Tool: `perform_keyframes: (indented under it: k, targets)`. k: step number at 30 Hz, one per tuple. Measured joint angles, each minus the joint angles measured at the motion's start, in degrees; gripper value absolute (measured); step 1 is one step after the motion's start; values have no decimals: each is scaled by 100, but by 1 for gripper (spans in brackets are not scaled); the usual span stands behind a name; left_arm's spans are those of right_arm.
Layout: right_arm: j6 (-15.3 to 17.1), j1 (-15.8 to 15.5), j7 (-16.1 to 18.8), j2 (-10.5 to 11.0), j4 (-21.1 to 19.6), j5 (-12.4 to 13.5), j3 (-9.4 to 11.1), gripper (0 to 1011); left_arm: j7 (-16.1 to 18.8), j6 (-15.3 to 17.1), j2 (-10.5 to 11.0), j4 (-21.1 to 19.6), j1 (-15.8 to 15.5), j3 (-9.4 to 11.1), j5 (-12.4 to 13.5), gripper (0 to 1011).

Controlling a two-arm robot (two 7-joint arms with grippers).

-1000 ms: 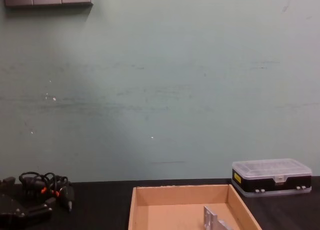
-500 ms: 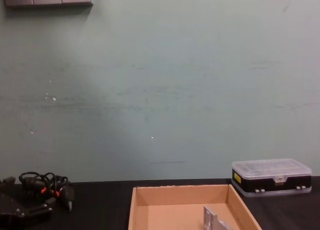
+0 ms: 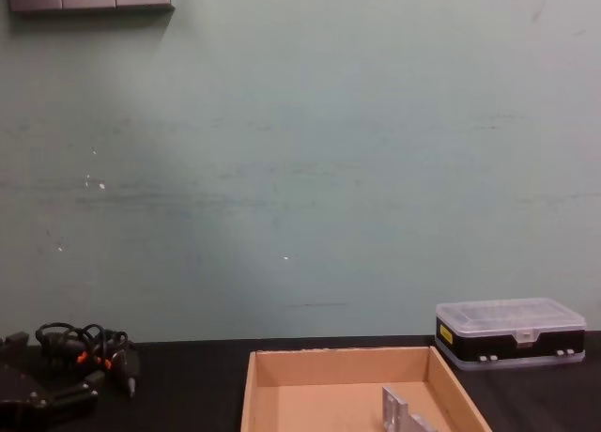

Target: Use one hand to pick up the angle iron from the table and place it into the box.

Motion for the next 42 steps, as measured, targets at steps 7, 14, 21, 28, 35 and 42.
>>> perform_keyframes:
  k: [7,14,21,28,35,42]
  targets:
    - [-28,-6,4,9,0,-25,-14,71,0,0,0,0,0,0,0,1000]
    - [-63,-23,5,14,-33,-44,21,71,0,0,0,0,-1,0,0,1000]
    - [-202,-31,-78,-32,-207,17,263,71,0,0,0,0,0,0,0,1000]
    - [-443,213,-289,-152,-320,-112,417,71,0,0,0,0,0,0,0,1000]
    - [-629,747,-499,-464,-73,-535,263,71,0,0,0,0,0,0,0,1000]
    - [-655,1402,-634,-939,488,-878,-27,71,0,0,0,0,0,0,0,1000]
